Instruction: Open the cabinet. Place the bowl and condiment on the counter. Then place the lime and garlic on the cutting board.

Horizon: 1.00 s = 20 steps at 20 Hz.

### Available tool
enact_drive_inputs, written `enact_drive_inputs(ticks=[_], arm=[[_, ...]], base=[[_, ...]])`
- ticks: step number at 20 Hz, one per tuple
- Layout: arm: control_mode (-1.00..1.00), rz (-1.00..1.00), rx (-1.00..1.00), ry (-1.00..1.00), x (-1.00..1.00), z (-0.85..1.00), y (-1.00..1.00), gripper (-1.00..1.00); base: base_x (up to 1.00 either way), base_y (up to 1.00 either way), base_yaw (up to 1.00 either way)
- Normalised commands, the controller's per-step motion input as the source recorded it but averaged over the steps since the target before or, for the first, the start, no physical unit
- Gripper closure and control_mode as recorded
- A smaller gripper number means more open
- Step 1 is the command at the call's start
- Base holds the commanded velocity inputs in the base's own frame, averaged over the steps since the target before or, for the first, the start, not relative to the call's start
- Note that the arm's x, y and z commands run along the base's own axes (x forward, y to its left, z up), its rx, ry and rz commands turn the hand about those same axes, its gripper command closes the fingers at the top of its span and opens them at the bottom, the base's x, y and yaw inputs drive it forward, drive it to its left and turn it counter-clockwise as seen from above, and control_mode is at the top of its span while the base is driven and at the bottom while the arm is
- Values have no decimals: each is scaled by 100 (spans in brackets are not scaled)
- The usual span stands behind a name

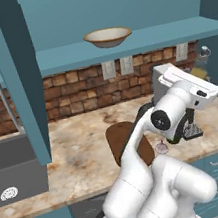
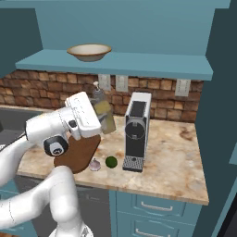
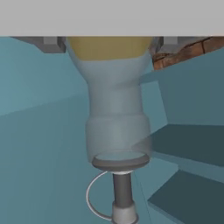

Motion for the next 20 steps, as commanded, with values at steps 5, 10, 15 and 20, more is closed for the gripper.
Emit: enact_drive_inputs(ticks=[5,10,15,20], arm=[[-100,8,0,0,-4,0,71,100],[-100,10,0,0,-13,0,63,100],[-100,11,0,1,-13,0,64,100],[-100,11,0,1,-25,-6,63,100]], base=[[0,0,0],[0,0,0],[0,0,0],[0,0,0]])
